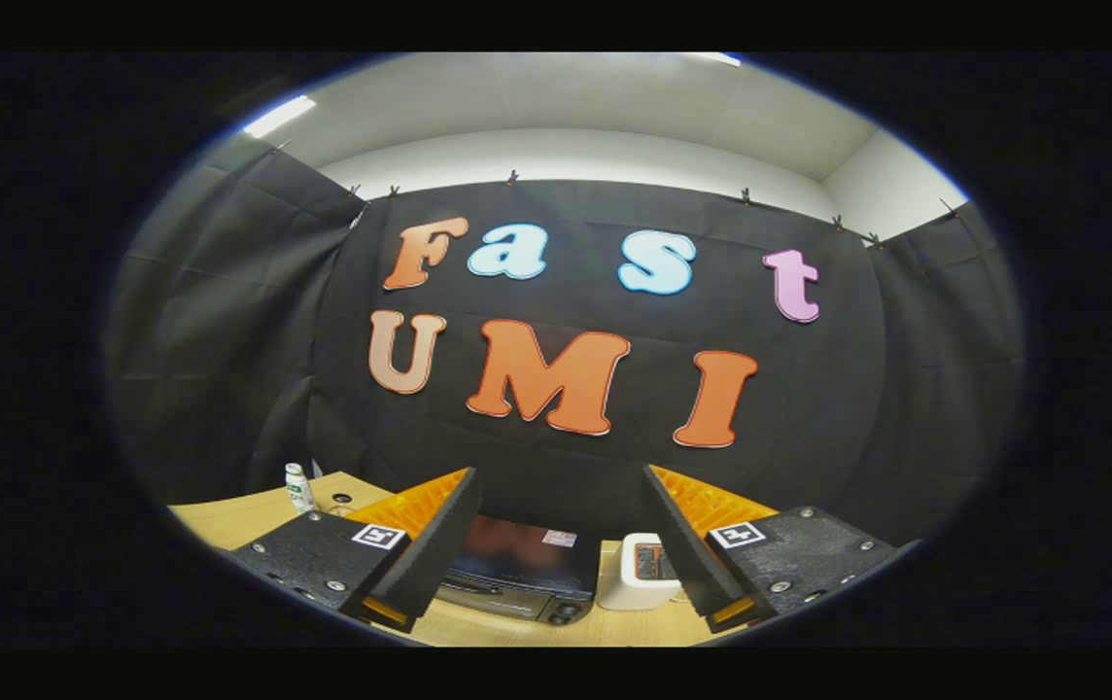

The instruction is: Open the toaster oven, put the food inside, and close the toaster oven door.

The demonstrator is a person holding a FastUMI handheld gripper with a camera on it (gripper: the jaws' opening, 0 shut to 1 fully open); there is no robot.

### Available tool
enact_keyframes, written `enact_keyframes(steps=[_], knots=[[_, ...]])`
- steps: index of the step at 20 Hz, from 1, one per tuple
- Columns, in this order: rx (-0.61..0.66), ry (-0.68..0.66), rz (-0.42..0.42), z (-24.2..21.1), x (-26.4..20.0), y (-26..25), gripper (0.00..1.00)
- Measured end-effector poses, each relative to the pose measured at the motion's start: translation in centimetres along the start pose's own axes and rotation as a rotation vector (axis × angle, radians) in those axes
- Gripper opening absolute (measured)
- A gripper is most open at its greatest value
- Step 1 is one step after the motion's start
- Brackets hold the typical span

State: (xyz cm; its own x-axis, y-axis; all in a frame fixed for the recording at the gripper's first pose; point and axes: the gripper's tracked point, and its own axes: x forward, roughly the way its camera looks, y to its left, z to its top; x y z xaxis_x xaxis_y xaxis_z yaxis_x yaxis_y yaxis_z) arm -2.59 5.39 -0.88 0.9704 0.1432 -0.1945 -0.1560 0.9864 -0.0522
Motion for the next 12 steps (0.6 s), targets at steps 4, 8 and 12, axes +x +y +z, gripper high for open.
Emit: enact_keyframes(steps=[4, 8, 12], knots=[[0.012, -0.002, 0.007, 0.1, 0.0, 0.0, 0.98], [0.022, 0.009, 0.021, -0.3, 0.0, 0.3, 0.98], [0.030, 0.025, 0.026, -1.0, 0.5, 0.6, 0.98]])
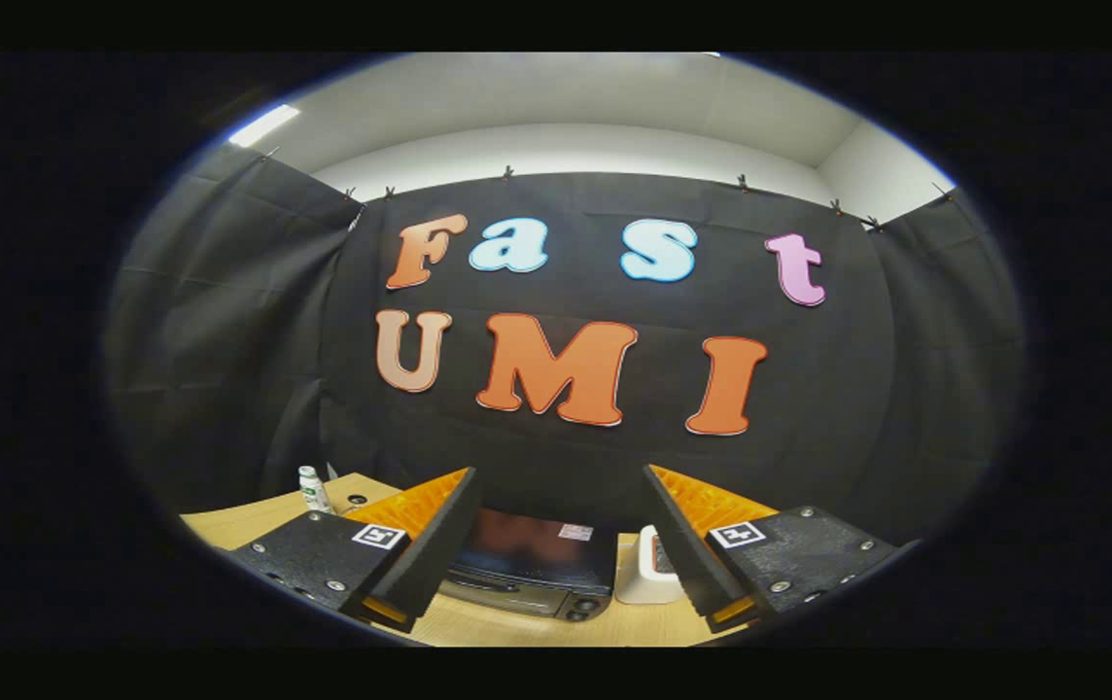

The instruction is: Open the toaster oven, put the food inside, and close the toaster oven door.

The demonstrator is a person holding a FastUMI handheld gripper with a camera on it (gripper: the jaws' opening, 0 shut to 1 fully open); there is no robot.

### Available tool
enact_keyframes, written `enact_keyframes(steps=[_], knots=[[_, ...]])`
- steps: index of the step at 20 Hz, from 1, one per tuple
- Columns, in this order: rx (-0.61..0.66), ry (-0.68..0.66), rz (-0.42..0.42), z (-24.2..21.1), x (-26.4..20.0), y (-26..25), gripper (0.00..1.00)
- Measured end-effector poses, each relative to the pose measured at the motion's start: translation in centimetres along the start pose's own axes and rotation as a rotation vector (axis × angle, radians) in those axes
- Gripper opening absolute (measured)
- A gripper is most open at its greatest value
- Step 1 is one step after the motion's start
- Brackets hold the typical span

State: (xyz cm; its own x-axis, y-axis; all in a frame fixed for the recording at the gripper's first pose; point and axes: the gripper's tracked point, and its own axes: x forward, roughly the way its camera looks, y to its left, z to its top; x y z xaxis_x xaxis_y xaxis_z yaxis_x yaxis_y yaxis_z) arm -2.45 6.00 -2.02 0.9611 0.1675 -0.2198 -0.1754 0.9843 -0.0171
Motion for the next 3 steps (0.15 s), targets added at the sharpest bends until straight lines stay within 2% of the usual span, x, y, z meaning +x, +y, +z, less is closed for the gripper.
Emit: enact_keyframes(steps=[3], knots=[[0.003, -0.001, 0.009, 0.15, 0.29, 0.51, 0.98]])
